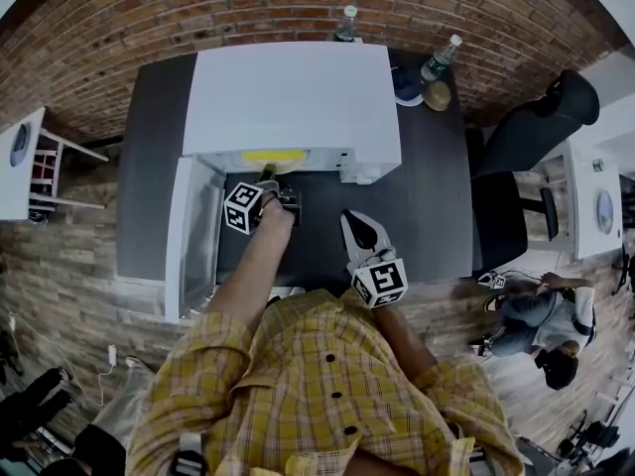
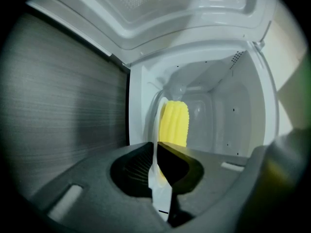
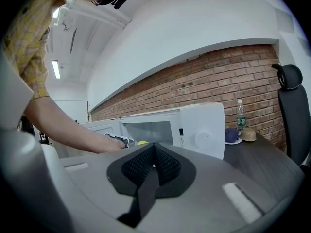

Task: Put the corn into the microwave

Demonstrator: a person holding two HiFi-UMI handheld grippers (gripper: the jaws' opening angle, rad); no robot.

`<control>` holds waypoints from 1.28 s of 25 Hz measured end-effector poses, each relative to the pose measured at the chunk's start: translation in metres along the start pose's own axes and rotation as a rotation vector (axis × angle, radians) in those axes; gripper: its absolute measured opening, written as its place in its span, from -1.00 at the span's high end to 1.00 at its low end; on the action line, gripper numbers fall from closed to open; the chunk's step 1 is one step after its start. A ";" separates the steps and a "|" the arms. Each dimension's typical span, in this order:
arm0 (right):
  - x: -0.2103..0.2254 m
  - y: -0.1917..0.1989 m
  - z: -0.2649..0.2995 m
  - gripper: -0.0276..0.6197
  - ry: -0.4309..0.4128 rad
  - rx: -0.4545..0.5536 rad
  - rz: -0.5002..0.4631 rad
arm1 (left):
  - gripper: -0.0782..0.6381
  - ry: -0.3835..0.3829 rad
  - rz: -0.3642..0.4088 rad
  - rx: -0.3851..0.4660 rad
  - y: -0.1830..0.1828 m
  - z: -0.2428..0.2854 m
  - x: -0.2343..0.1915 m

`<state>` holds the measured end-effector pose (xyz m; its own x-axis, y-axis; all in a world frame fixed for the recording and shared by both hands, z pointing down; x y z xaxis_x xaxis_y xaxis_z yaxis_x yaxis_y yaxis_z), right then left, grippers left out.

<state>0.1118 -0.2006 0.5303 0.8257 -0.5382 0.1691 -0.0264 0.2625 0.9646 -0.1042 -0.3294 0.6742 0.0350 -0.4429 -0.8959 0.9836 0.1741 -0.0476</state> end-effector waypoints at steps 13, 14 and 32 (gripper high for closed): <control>-0.002 -0.002 0.001 0.91 -0.003 0.002 -0.004 | 0.49 -0.013 -0.007 -0.014 0.000 -0.004 0.000; -0.002 -0.001 0.001 0.91 -0.004 0.003 -0.005 | 0.48 -0.011 -0.006 -0.016 0.000 -0.005 -0.001; -0.024 -0.004 -0.001 0.91 0.005 0.015 -0.011 | 0.57 0.128 0.017 -0.095 -0.006 -0.056 0.002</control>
<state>0.0925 -0.1877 0.5221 0.8288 -0.5369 0.1578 -0.0261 0.2446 0.9693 -0.1195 -0.2819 0.6484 0.0226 -0.3249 -0.9455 0.9616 0.2659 -0.0684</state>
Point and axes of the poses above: the fingertips, and each gripper's own axes: z forward along the fingers, x to its right, y out of its underside, the point moved 6 cm from there along -z, backward along the fingers, and after that the axes turned 1 degree about -y, right-handed, at the moved point
